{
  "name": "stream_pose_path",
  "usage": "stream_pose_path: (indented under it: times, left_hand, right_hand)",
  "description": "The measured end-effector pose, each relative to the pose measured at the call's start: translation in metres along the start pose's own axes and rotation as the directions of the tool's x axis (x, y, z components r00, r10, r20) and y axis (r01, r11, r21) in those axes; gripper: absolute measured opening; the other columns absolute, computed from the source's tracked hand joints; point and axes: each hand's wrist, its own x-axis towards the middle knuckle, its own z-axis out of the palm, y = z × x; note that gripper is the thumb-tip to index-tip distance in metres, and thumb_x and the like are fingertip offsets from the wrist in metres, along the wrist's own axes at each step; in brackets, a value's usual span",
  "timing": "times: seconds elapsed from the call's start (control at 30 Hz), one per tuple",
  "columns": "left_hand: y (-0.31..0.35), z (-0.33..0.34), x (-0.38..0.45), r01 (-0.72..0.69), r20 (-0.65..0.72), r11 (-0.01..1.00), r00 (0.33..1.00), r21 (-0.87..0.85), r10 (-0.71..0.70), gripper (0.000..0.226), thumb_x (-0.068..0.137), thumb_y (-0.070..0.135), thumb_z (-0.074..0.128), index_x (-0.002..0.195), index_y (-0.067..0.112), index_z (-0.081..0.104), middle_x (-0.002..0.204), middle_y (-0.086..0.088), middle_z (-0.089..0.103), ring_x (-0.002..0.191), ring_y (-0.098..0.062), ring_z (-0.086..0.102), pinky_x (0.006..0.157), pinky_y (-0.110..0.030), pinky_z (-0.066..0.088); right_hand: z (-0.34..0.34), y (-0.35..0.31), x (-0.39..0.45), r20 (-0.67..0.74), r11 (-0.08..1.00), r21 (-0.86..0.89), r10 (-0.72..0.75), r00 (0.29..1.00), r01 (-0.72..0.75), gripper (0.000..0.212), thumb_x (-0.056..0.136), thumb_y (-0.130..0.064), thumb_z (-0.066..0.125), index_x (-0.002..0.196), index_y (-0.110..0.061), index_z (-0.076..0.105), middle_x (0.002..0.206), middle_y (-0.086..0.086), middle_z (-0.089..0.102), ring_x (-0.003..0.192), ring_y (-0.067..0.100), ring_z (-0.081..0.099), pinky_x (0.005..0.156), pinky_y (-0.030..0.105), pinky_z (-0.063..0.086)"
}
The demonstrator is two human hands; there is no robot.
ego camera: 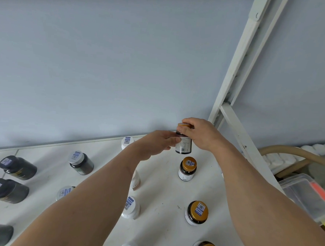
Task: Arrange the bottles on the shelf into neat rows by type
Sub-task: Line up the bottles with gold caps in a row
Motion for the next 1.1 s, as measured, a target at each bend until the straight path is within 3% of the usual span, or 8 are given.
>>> stream_pose_path:
  times: [0.13,0.27,0.37,0.53,0.73,0.83,1.1]
  left_hand:
    - [0.002,0.0,0.001,-0.009,-0.002,1.0,1.0,-0.005,0.009,0.032,0.098,0.029,0.056,0.129,0.021,0.06,0.114,0.002,0.066,0.106,-0.01,0.06,0.097,-0.024,0.046]
    - [0.006,0.001,-0.002,-0.015,-0.021,1.0,1.0,0.005,0.015,0.033,0.098,0.03,0.055,0.13,0.023,0.06,0.116,0.003,0.066,0.1,-0.007,0.06,0.082,-0.016,0.045]
    - [0.009,0.003,-0.003,-0.052,-0.096,0.987,0.993,0.155,0.067,0.034,0.097,0.034,0.055,0.13,0.026,0.06,0.116,0.005,0.064,0.103,-0.012,0.057,0.075,-0.02,0.044]
    - [0.001,0.003,0.002,-0.006,-0.206,0.905,0.973,0.426,0.104,0.049,0.095,0.041,0.056,0.139,0.022,0.051,0.132,0.002,0.06,0.121,-0.016,0.055,0.101,-0.031,0.043]
    - [-0.008,0.001,0.007,0.069,-0.222,0.694,0.966,0.717,0.133,0.054,0.098,0.044,0.048,0.147,0.025,0.038,0.146,0.004,0.048,0.132,-0.019,0.045,0.105,-0.035,0.039]
    - [-0.012,0.001,0.009,0.081,-0.209,0.645,0.97,0.76,0.125,0.053,0.098,0.045,0.046,0.147,0.027,0.036,0.147,0.004,0.047,0.133,-0.021,0.044,0.105,-0.037,0.04]
    - [-0.013,0.0,0.009,0.07,-0.204,0.65,0.97,0.757,0.133,0.052,0.099,0.044,0.045,0.147,0.026,0.037,0.147,0.004,0.046,0.133,-0.021,0.044,0.106,-0.037,0.04]
  right_hand:
    - [-0.001,0.0,0.001,-0.002,1.0,0.002,-0.001,1.0,0.001,0.042,0.091,-0.045,0.056,0.117,-0.012,0.062,0.117,0.007,0.064,0.105,0.023,0.058,0.09,0.039,0.049]
    - [-0.002,0.003,0.005,0.006,1.0,0.019,-0.005,1.0,0.005,0.042,0.091,-0.045,0.056,0.122,-0.016,0.06,0.12,0.004,0.062,0.108,0.021,0.057,0.091,0.036,0.048]
    - [0.001,0.008,0.007,0.024,0.999,0.053,0.005,1.0,-0.006,0.048,0.091,-0.044,0.057,0.134,-0.022,0.051,0.128,0.0,0.056,0.115,0.018,0.052,0.089,0.028,0.043]
    - [0.013,0.02,0.009,0.049,0.998,0.06,0.031,0.998,-0.034,0.053,0.091,-0.039,0.061,0.139,-0.027,0.044,0.132,-0.001,0.054,0.115,0.017,0.051,0.095,0.029,0.042]
    - [0.028,0.033,0.01,0.08,0.997,0.05,0.049,0.996,-0.053,0.054,0.09,-0.036,0.063,0.14,-0.031,0.042,0.136,-0.001,0.052,0.12,0.019,0.05,0.1,0.032,0.042]
    - [0.033,0.036,0.012,0.088,0.997,0.054,0.053,0.995,-0.058,0.055,0.09,-0.035,0.063,0.14,-0.031,0.041,0.137,-0.001,0.051,0.123,0.019,0.049,0.1,0.031,0.041]
    - [0.039,0.043,0.012,0.101,0.996,0.062,0.055,0.993,-0.062,0.054,0.09,-0.034,0.063,0.14,-0.031,0.04,0.135,-0.002,0.052,0.121,0.019,0.049,0.096,0.029,0.041]
